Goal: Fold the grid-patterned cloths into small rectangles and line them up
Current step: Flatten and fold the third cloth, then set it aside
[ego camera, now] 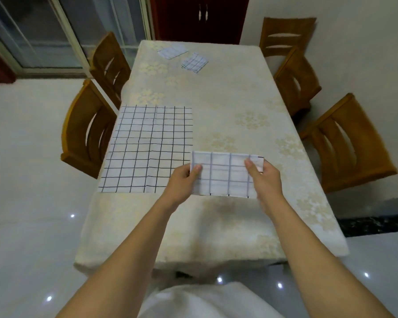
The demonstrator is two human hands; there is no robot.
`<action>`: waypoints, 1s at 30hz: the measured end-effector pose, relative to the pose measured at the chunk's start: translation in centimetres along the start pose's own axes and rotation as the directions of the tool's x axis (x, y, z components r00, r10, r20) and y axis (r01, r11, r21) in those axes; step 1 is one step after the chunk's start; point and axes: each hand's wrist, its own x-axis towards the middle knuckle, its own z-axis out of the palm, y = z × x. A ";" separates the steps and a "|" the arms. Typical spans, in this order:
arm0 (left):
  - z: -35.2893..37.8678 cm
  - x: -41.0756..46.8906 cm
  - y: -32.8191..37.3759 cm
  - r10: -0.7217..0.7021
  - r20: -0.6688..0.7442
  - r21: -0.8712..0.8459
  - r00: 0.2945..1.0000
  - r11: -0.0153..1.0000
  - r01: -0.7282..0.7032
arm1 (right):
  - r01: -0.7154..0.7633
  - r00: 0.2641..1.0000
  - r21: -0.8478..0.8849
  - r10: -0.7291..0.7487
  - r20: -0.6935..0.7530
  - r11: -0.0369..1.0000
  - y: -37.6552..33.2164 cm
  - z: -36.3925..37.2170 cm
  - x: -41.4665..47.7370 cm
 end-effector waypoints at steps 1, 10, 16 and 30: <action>-0.2 -1.2 0.2 0.013 -0.056 0.017 0.998 1.000 -0.012 | -0.029 0.999 0.036 0.028 0.037 0.999 0.0 0.3 -0.7; -2.9 -13.8 1.1 0.015 -0.181 0.083 0.983 0.997 0.000 | -0.101 0.979 0.078 0.085 0.183 0.992 3.1 2.1 -11.2; -5.0 -19.4 1.9 -0.068 -0.164 0.058 0.984 0.995 0.078 | 0.066 0.983 -0.014 -0.063 0.174 0.998 0.7 3.5 -15.0; -18.6 -23.8 1.3 -0.027 -0.372 0.017 0.928 0.999 0.035 | 0.208 0.933 -0.120 -0.160 0.323 0.971 -3.8 16.8 -20.9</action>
